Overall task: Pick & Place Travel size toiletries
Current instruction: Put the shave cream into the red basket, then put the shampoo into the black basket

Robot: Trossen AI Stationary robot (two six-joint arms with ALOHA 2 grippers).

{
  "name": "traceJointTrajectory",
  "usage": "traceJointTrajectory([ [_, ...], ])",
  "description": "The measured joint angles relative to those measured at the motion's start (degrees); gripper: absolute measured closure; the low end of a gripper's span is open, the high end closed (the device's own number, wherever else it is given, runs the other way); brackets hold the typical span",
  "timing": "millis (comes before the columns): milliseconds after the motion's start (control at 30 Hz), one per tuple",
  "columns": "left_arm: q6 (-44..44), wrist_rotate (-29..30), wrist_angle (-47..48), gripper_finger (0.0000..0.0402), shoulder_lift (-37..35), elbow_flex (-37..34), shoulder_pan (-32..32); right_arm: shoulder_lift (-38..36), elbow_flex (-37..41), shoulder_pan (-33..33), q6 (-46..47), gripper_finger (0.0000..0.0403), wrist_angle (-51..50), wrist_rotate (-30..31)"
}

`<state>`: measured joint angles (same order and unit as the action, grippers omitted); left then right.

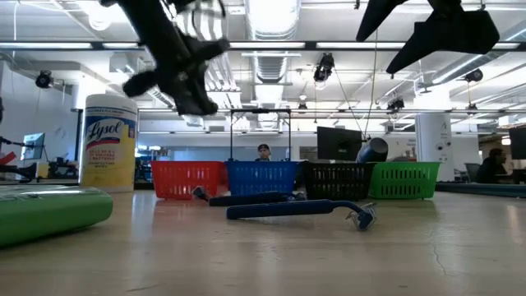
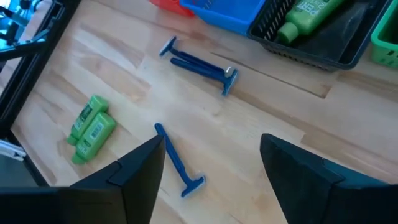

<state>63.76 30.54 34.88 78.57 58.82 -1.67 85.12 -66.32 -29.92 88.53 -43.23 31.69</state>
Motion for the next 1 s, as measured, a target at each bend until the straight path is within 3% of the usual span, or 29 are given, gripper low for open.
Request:
traceJointTrajectory([
  [133,-0.2,-9.93,-9.7,0.0353,0.02,-6.2,-8.65,0.0,0.0,0.15,-0.06,0.0137,-0.01,0.04],
  [300,3.11,-13.28,-13.79,0.0351,1.26,-10.75,-12.03,0.0,0.0,0.18,0.6,0.0134,0.08,0.03],
  [433,4.31,-13.42,-13.92,0.0332,1.68,-11.58,-11.9,0.0,0.0,0.18,1.34,0.013,0.08,0.01],
  [767,3.39,-15.08,-14.1,0.0229,2.08,-11.69,-11.76,0.0,0.0,0.21,1.51,0.0117,0.08,-0.01],
  [1000,-9.36,-19.75,-13.35,0.0211,-3.69,-10.05,-5.43,0.02,0.0,0.18,2.06,0.0108,0.03,-0.04],
])
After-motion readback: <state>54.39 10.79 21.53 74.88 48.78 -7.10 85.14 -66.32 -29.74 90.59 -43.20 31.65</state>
